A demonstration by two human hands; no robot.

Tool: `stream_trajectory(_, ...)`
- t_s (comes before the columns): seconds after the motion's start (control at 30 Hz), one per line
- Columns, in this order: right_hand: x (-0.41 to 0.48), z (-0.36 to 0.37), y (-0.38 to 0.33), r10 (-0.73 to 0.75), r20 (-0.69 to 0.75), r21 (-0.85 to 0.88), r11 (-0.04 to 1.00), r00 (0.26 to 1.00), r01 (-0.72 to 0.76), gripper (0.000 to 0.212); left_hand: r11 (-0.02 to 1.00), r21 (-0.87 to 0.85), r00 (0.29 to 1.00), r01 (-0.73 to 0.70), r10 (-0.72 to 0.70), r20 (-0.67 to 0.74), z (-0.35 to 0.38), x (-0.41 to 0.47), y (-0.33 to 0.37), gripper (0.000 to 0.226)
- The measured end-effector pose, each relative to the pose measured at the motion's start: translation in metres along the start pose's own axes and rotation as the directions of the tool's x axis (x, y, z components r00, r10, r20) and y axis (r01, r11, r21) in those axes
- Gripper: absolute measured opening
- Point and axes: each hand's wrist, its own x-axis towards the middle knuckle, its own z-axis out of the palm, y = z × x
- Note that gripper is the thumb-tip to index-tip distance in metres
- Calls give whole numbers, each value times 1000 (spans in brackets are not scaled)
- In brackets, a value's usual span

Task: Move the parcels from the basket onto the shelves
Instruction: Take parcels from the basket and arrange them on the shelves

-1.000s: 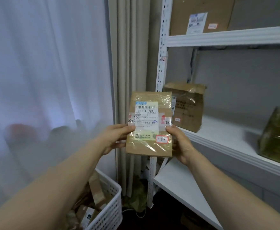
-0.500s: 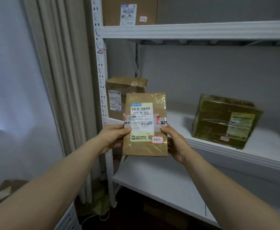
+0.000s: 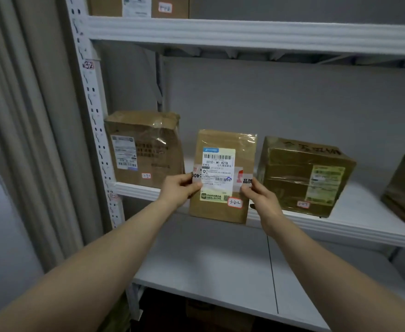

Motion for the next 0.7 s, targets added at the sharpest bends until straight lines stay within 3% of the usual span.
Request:
stream_trajectory(0.33, 53, 23, 27, -82, -91, -126, 990, 992, 70, 38, 977, 210, 998, -25, 38, -59, 12, 66, -36, 38)
stream_trajectory(0.7, 91, 29, 40, -110, -46, -218, 971, 993, 98, 40, 969, 240, 997, 53, -39, -63, 15, 84, -41, 45)
